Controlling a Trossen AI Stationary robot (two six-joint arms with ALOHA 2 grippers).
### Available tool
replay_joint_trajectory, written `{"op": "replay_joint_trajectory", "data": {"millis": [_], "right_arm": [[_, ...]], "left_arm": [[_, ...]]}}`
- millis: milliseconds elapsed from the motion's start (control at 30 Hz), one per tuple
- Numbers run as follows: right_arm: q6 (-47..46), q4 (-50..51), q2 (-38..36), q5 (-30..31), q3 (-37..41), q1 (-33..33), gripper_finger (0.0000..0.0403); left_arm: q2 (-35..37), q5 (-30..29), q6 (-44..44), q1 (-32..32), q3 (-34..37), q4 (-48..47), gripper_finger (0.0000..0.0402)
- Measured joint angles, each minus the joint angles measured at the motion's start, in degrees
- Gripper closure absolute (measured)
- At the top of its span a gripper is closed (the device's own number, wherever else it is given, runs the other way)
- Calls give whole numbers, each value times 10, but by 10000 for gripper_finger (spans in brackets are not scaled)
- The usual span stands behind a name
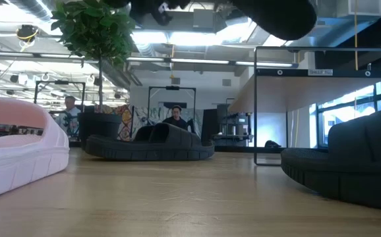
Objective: Pick and place slides into the shelf
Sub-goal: Put the black slide on the shelf
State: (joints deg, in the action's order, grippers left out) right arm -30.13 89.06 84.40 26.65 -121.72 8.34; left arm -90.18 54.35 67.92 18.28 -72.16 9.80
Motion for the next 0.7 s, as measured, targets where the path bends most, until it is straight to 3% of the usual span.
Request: {"op": "replay_joint_trajectory", "data": {"millis": [167,700], "right_arm": [[-17,1,0,0,18,0,146],[-56,4,-1,0,50,0,146]], "left_arm": [[-38,84,-3,13,0,50,357],[-150,102,-48,17,0,227,357]]}}
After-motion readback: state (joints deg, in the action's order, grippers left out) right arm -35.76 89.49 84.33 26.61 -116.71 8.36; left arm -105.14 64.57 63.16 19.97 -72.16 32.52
